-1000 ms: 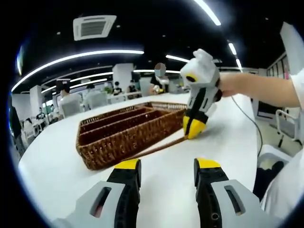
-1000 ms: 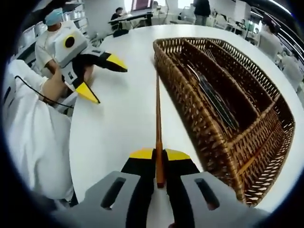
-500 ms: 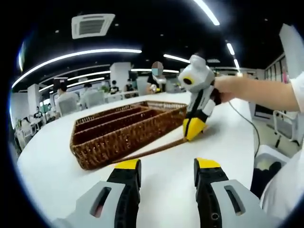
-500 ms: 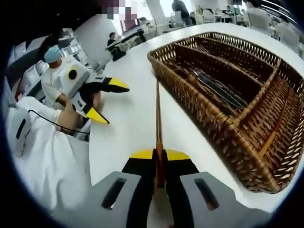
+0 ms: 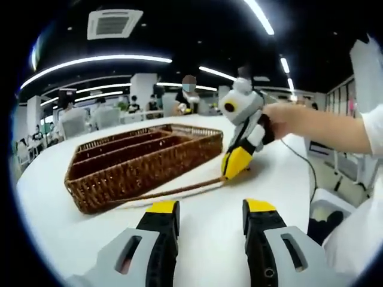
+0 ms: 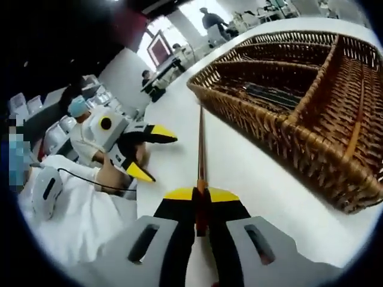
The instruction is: Arrange the knives, forks, and spoons in their matching storage slots by inserting each utensil handle-first until every utensil is classified and aligned in the correct compartment
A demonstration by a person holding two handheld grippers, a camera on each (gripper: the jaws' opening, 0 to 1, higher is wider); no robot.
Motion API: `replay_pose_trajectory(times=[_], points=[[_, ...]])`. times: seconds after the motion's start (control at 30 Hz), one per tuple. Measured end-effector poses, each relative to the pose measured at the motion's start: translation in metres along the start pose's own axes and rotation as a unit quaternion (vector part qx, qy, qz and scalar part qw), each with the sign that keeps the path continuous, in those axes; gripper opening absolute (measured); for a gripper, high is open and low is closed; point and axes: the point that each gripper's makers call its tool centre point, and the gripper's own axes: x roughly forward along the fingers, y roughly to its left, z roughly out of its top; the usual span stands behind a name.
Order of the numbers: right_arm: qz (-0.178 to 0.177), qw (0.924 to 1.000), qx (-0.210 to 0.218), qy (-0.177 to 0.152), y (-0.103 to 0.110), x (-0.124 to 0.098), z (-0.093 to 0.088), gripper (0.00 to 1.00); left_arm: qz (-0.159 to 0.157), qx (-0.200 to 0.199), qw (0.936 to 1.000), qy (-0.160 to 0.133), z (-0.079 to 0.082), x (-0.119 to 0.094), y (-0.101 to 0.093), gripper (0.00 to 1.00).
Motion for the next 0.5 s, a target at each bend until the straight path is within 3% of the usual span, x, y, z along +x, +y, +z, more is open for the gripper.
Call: replay_pose_trajectory(times=[0.1,0.23,0.5], points=[[0.009,0.9999,0.001,-0.013,0.003,-0.001,0.001,0.05,-0.015,-0.021,0.9996,-0.005,0.002,0.004,-0.005,0.41],[0.027,0.9991,0.001,-0.033,0.011,-0.002,0.003,0.05,-0.053,-0.094,0.9937,-0.029,0.010,0.007,-0.012,0.38],[0.053,0.9963,0.000,-0.067,0.023,-0.006,0.006,0.05,-0.052,-0.123,0.9900,-0.047,0.017,0.010,-0.004,0.35]])
